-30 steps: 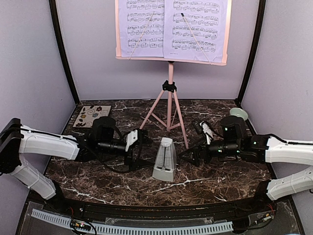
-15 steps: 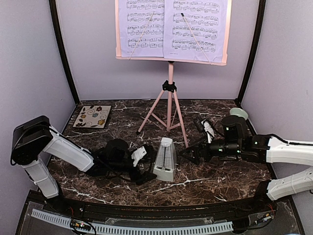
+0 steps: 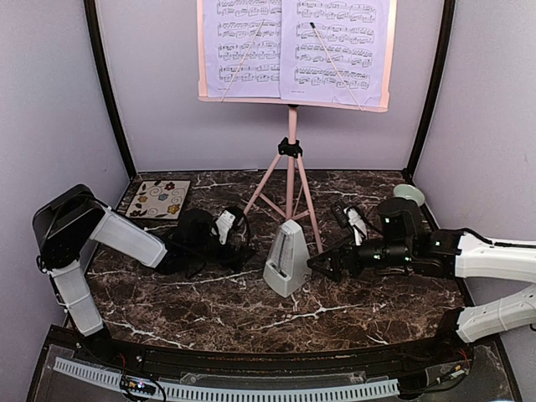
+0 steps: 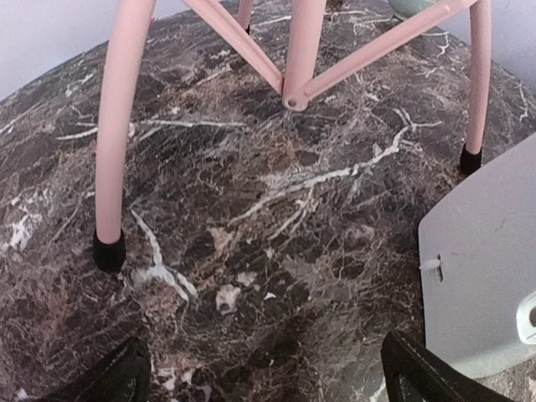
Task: Set up the instrument practice props
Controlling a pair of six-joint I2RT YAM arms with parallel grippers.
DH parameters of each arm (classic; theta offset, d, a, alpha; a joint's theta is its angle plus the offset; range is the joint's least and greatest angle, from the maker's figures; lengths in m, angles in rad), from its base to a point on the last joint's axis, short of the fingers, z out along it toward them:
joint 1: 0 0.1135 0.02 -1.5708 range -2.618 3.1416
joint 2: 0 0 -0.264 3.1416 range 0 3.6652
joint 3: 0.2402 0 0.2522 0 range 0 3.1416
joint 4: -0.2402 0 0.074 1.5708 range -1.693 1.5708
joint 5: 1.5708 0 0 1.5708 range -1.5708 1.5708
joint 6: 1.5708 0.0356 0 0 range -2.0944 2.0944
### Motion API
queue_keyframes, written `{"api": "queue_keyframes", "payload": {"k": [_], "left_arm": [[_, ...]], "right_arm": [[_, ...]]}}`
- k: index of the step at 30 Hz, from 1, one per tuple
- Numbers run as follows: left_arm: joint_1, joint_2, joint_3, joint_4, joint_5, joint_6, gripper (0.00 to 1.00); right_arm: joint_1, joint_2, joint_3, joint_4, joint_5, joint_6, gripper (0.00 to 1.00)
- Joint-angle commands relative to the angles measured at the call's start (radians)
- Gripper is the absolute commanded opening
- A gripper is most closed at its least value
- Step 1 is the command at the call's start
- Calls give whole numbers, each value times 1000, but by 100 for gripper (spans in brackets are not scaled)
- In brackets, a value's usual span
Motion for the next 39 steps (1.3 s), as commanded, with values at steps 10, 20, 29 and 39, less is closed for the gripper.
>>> {"api": "queue_keyframes", "payload": {"k": [10, 20, 29, 39], "left_arm": [[-80, -435, -73, -36, 273, -27, 92], [-249, -317, 25, -39, 7, -117, 90], [-269, -223, 133, -104, -45, -94, 80], [-268, -216, 171, -94, -49, -64, 72]], "right_arm": [[-40, 129, 237, -16, 59, 158, 93], [-154, 280, 345, -82, -68, 213, 90], [-162, 343, 379, -93, -141, 197, 87], [-162, 366, 360, -98, -164, 186, 85]]}}
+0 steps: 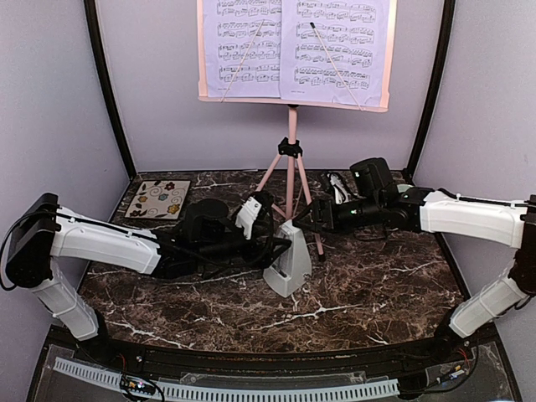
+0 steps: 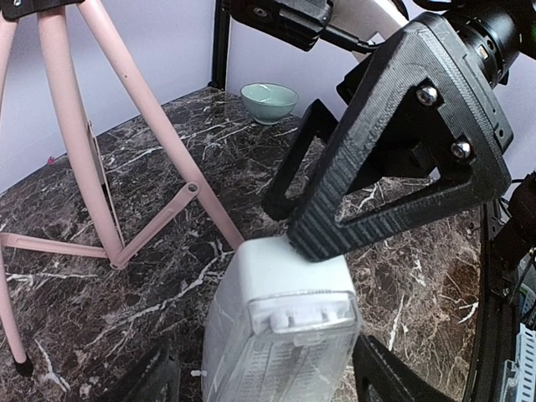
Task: Set up the instrument practice props
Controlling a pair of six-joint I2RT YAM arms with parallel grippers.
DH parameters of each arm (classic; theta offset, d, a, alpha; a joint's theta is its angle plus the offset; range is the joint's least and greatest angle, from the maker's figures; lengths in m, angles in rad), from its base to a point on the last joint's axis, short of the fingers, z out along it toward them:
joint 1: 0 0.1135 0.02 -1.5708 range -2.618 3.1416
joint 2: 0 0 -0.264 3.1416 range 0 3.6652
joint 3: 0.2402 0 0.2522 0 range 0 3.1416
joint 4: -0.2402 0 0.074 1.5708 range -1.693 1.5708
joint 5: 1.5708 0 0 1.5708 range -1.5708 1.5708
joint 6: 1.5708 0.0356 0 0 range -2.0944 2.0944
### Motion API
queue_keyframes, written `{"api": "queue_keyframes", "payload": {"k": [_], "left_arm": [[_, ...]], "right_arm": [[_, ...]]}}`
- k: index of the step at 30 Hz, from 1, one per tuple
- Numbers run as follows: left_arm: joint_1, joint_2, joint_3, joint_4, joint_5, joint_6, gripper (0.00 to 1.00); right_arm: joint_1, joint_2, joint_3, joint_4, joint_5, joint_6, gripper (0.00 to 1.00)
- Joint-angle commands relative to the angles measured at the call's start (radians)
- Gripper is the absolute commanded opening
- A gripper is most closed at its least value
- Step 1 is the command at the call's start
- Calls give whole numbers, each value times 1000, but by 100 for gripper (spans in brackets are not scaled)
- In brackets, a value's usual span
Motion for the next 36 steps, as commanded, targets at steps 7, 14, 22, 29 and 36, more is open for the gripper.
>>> {"api": "queue_keyframes", "payload": {"k": [7, 14, 22, 29, 36], "left_arm": [[-4, 13, 67, 3, 9, 37, 67], [-5, 27, 76, -13, 13, 44, 56], [-9, 3, 33, 21, 12, 37, 37], [-19, -37, -50, 85, 38, 37, 15], [-28, -42, -90, 107, 42, 36, 8]], "right_arm": [[-1, 8, -42, 13, -11, -28, 84], [-1, 2, -71, -3, 12, -53, 84], [-1, -6, -106, -15, 33, -75, 84], [-1, 0, -139, -27, 54, -107, 84], [-1, 21, -160, -51, 81, -133, 84]]}}
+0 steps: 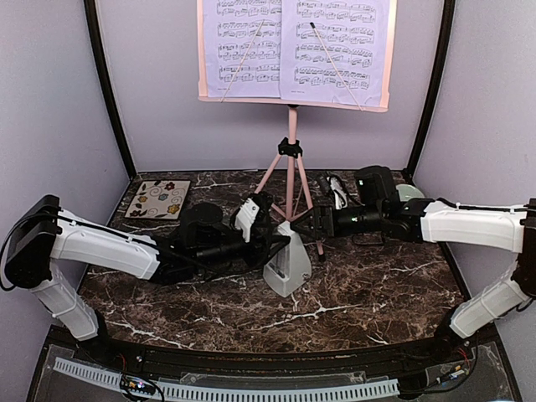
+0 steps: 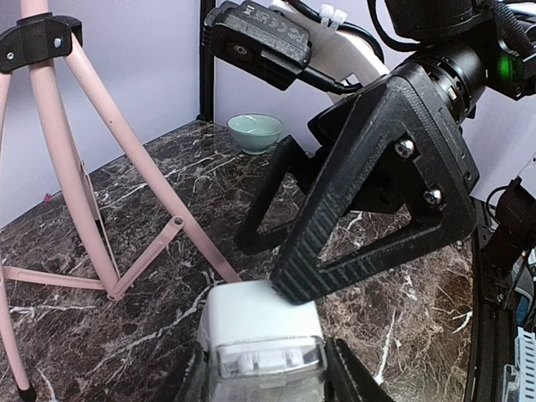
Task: Set up the instrument practice props
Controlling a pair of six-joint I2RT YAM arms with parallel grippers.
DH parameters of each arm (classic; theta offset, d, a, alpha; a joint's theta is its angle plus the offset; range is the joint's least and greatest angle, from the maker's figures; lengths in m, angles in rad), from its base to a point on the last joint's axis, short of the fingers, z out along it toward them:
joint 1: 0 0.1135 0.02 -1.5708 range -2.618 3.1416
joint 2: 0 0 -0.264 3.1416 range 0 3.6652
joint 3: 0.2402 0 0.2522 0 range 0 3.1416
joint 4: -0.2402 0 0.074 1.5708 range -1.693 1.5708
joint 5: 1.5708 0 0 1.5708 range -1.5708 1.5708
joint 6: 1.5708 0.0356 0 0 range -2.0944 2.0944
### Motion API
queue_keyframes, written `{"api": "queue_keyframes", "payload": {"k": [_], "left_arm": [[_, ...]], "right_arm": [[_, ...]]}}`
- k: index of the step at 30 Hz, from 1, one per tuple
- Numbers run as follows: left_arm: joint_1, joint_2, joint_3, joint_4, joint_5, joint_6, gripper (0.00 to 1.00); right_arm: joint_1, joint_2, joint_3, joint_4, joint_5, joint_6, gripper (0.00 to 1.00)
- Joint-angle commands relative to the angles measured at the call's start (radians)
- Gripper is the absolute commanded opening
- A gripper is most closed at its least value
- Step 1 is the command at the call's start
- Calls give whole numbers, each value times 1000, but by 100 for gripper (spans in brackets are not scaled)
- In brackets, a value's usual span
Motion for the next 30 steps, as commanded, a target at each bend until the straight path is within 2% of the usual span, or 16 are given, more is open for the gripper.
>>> {"api": "queue_keyframes", "payload": {"k": [1, 5, 9, 11, 16, 20, 30], "left_arm": [[-8, -39, -46, -22, 26, -6, 8], [-9, -21, -31, -29, 45, 7, 6], [-8, 15, 10, -63, 77, 33, 5], [-8, 26, 24, -68, 79, 35, 4], [-8, 33, 30, -68, 85, 39, 2], [-8, 35, 36, -65, 86, 45, 2], [-8, 5, 1, 5, 103, 63, 2]], "right_arm": [[-7, 45, -61, -200, 91, -62, 84], [-7, 26, -44, -195, 64, -61, 86], [-6, 7, -53, -46, -111, 59, 90], [-3, 23, -34, -20, -151, 102, 90], [-1, 49, 11, 0, -133, 158, 89], [-2, 85, 30, -49, -108, 151, 87], [-23, 121, -86, -111, -44, 103, 82]]}}
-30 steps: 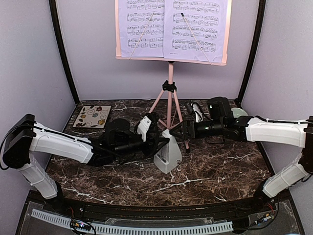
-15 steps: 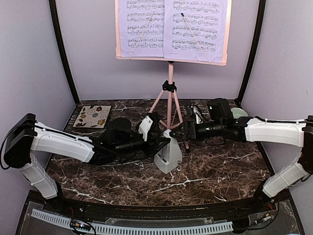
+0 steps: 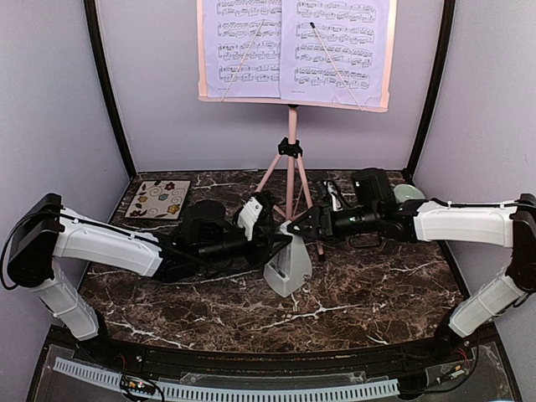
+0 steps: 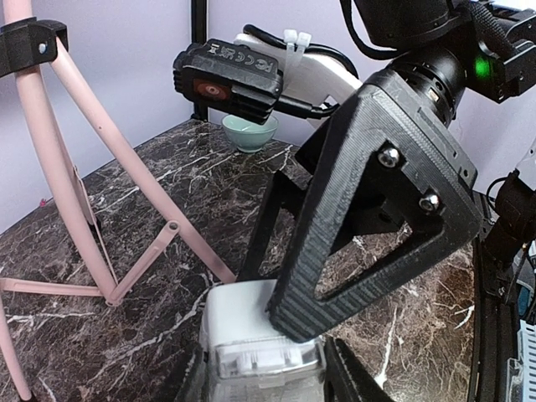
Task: Set up the instrument practice props
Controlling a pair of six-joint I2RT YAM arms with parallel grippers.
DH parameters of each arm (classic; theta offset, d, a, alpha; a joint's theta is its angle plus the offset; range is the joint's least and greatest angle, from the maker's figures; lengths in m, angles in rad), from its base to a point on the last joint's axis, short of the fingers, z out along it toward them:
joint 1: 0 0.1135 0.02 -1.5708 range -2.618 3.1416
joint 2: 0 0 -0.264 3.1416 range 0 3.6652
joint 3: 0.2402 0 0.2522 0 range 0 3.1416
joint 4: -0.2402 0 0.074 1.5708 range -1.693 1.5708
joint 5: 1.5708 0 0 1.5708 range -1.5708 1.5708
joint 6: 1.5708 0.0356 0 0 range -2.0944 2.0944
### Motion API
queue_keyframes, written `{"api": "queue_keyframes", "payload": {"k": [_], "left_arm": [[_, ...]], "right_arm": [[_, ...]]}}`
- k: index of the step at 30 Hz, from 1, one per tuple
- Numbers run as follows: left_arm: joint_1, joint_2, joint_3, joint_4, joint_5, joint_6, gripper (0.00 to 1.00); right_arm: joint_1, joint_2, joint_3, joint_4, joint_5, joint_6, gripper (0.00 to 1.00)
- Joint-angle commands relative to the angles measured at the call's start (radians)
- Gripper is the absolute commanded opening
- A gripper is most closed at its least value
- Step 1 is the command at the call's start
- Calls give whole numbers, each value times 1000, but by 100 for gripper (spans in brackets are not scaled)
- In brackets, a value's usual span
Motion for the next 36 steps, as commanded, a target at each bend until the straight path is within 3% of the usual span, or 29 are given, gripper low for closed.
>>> {"api": "queue_keyframes", "payload": {"k": [1, 7, 22, 32, 36], "left_arm": [[-16, -20, -35, 29, 68, 25, 2], [-16, -21, -54, 81, 86, 63, 3], [-16, -86, -63, 119, 112, 139, 3], [-16, -155, -174, 217, 116, 91, 3], [5, -209, -151, 123, 68, 23, 1]], "right_arm": [[-14, 63, -110, -141, 103, -38, 81], [-34, 77, -141, -175, 144, -62, 78], [-62, 124, -121, -225, 188, -105, 86], [-73, 125, -123, -242, 207, -117, 86], [-72, 120, -108, -243, 191, -134, 88]]}}
